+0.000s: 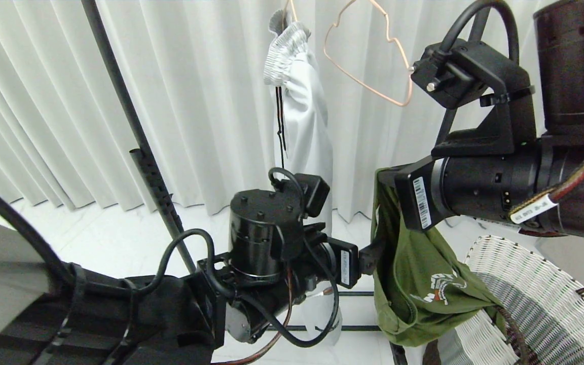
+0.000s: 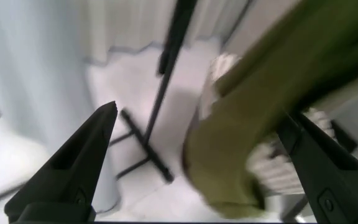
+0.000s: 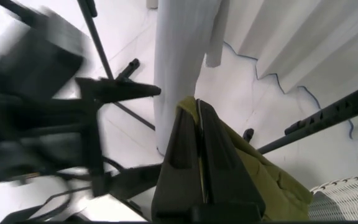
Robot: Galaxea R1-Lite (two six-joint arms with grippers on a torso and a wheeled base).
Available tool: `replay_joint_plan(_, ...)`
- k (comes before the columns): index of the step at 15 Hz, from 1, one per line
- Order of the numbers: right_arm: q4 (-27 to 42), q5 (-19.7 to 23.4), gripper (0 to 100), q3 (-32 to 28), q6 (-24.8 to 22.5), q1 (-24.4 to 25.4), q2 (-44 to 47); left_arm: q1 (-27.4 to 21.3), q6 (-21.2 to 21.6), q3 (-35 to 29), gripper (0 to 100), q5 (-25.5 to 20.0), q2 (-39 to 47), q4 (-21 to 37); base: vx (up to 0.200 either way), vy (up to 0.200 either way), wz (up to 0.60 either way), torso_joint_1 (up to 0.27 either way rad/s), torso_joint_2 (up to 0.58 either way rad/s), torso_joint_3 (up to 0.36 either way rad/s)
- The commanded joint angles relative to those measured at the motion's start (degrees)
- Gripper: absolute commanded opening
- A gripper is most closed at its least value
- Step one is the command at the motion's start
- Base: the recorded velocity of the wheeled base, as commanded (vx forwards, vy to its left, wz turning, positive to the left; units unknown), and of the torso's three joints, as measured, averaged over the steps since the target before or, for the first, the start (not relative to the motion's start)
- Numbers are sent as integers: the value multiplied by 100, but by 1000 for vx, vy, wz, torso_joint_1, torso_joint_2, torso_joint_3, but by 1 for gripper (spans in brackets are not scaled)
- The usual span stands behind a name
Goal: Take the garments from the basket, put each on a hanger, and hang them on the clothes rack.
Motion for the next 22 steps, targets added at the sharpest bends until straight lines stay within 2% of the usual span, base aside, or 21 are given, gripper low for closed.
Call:
replay_joint_plan(1, -1, 10, 0, -2, -9, 10, -32, 1, 29, 293, 100, 2, 283, -11, 0, 0, 0, 0, 0, 0)
replay_joint_plan(5, 8, 10, 0, -2, -9, 10, -41, -43, 170, 987, 100, 19, 309, -11, 0, 0, 0, 0, 0, 0)
replay_joint_plan(7, 8, 10, 0, -2, -9, 10, -41, -43, 170, 1040, 100, 19, 309, -20, 0, 0, 0, 0, 0, 0)
replay_joint_plan(8, 8, 10, 0, -2, -9, 19, -50, -43, 170, 1040, 0, 11, 318, -20, 0, 0, 0, 0, 0, 0)
replay_joint_plan(13, 17, 10, 0, 33, -9, 19, -120, -105, 170, 1049, 0, 169, 309, -20, 0, 0, 0, 0, 0, 0)
replay_joint_plan(15, 17, 1, 0, 68, 17, -34, -147, -140, 240, 1128, 0, 889, 169, -20, 0, 0, 0, 0, 0, 0)
replay_joint_plan(17, -54, 1, 0, 165, 26, -140, -129, 9, 275, 1119, 0, 1171, -517, 138, 0, 0, 0, 0, 0, 0)
replay_joint_plan(18, -177, 1, 0, 209, 8, -184, -103, 203, 345, 1075, 0, 1188, -1097, 578, 0, 0, 0, 0, 0, 0)
replay_joint_plan(20, -546, 45, 0, 200, -18, -227, -23, 563, 433, 723, 0, 1188, -2169, 1879, 0, 0, 0, 0, 0, 0)
replay_joint_plan(21, -774, 54, 0, 200, -79, -227, 3, 792, 433, 258, 0, 1188, -2802, 2924, 0, 0, 0, 0, 0, 0)
replay_joint_plan(22, -854, 54, 0, 200, -97, -227, 3, 897, 433, -164, 0, 1188, -3162, 3716, 0, 0, 0, 0, 0, 0)
